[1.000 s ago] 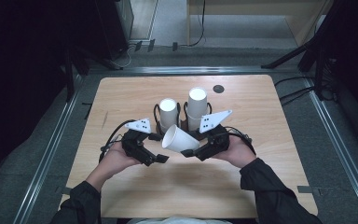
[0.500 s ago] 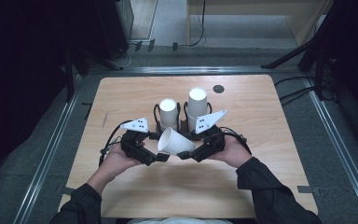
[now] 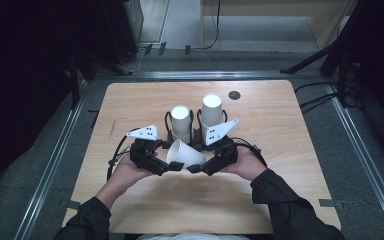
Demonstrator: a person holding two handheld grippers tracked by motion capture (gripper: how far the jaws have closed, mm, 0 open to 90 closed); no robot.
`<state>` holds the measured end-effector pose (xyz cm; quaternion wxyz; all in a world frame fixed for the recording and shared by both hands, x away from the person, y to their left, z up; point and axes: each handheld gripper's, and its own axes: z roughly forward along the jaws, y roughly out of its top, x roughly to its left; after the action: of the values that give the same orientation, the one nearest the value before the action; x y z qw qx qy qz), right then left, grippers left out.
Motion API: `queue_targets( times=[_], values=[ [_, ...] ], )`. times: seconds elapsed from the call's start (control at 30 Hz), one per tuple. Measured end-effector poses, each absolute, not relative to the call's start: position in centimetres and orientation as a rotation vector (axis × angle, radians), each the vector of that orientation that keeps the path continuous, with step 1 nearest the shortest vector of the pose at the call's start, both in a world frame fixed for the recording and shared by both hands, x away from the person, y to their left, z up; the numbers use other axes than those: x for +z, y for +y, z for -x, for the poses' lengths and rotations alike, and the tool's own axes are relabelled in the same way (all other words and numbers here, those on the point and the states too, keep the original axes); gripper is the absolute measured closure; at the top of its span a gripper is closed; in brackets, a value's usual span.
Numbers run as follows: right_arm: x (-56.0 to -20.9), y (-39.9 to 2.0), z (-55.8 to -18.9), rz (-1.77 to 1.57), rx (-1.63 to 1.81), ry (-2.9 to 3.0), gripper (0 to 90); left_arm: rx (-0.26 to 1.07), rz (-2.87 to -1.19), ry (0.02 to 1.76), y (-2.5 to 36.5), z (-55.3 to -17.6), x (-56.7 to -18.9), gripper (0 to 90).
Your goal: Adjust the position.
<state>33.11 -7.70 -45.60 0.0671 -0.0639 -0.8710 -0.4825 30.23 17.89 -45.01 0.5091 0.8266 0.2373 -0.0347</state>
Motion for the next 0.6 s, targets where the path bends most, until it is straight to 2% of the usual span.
queue_targets(
  times=[0.6],
  values=[
    [-45.58, -7.64, -33.05, 0.196, -1.444, -2.634, 31.8, -0.051, -1.991, 0.552, 17.96, -30.04, -44.70, 21.3]
  ],
)
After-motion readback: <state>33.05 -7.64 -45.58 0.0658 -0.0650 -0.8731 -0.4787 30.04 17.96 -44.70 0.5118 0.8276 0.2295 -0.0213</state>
